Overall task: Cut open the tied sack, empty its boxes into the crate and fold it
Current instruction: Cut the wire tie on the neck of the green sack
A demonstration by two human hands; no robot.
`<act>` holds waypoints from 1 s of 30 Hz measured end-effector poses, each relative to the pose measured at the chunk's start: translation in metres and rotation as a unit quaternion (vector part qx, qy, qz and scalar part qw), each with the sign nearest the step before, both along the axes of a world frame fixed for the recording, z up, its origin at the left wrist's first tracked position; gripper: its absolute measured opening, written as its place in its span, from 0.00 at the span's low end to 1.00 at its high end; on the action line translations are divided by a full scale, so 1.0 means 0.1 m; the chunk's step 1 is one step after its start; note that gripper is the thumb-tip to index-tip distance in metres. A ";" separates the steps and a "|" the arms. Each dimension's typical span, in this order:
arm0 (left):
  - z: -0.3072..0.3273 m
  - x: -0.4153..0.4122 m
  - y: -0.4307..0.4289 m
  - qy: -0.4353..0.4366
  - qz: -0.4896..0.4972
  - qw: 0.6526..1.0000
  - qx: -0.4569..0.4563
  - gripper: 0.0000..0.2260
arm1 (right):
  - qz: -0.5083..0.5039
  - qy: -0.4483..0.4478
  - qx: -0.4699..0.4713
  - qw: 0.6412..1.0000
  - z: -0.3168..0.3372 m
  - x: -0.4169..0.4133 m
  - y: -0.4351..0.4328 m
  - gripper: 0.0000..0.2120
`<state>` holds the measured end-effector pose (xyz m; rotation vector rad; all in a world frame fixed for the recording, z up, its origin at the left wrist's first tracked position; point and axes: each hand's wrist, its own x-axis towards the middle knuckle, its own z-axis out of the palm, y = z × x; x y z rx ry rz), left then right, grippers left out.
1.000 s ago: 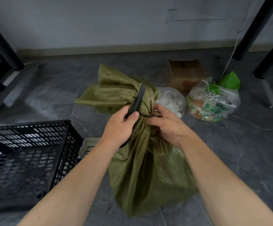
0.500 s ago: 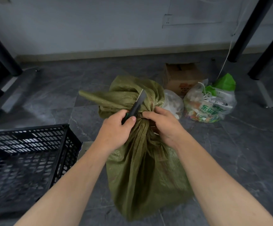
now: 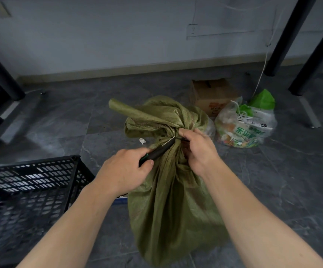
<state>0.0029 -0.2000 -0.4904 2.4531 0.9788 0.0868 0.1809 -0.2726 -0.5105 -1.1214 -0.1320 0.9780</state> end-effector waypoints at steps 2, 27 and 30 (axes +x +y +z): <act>0.00 0.01 0.01 0.009 -0.012 1.000 0.001 0.14 | -0.011 -0.003 0.002 1.000 0.00 -0.01 0.00 0.11; -0.10 0.17 -0.08 0.027 0.013 1.000 -0.009 0.06 | 0.001 -0.093 -0.008 0.996 -0.03 -0.02 0.01 0.04; -0.09 0.17 -0.10 0.028 0.014 0.999 -0.005 0.06 | 0.009 -0.083 -0.007 0.997 0.01 0.00 0.01 0.03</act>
